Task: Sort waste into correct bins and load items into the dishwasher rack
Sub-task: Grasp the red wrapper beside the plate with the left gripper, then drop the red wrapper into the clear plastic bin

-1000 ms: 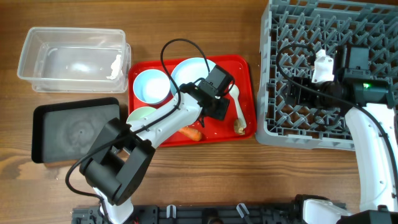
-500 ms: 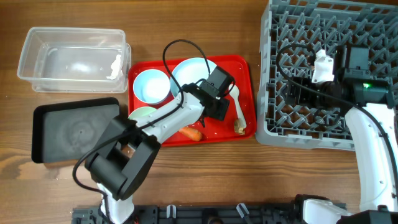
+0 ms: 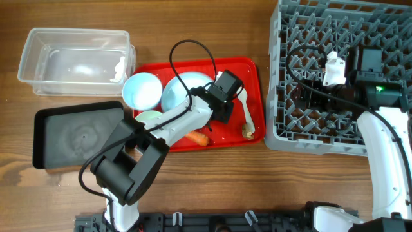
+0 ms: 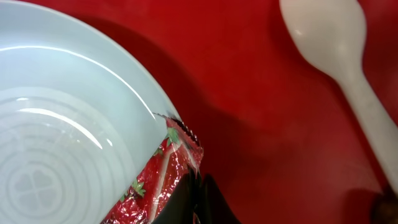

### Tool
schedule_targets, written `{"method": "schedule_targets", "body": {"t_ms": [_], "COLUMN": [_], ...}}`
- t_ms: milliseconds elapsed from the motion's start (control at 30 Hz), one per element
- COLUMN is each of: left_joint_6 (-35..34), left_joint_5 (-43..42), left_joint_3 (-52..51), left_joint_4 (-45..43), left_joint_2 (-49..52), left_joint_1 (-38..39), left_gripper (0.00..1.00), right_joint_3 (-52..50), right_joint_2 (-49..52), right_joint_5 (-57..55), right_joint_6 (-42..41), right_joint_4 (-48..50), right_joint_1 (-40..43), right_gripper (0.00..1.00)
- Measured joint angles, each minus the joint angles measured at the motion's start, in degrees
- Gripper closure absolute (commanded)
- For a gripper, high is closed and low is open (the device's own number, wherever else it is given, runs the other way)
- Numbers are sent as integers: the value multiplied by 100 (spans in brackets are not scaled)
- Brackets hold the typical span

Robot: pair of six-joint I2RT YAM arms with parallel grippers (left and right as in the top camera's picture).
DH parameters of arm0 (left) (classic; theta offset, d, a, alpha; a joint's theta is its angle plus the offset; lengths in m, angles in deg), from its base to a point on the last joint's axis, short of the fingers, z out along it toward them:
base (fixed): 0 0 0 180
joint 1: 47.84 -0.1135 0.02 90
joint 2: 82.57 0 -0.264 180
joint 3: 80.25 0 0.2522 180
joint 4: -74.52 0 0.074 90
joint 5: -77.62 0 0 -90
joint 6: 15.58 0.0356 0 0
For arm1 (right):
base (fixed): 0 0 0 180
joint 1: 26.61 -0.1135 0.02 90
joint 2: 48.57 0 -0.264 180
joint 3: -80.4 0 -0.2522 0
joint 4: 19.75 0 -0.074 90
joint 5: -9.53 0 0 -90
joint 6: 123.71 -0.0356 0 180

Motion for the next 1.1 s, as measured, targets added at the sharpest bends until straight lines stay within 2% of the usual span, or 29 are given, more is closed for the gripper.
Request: {"method": "schedule_targets", "body": {"t_ms": [233,700,933,1100], "left_joint_6": [2,2,2,-2], "left_joint_5": [302,382,295,-109], "left_joint_3": [0,0,0,0], "left_joint_4": [-13,-197,-284,-286], "left_joint_2": [0,-264,-330,-330], "left_joint_1": [-2,-107,-107,-105], "left_gripper": [96,94,91,96], "right_joint_3": [0,0,0,0], "right_joint_2": [0,0,0,0], "right_joint_5": [0,0,-2,-2], "right_joint_6": [0,0,0,0], "right_joint_4": [0,0,0,0], "right_joint_1": [0,0,0,0], "right_gripper": [14,15,14,14]}}
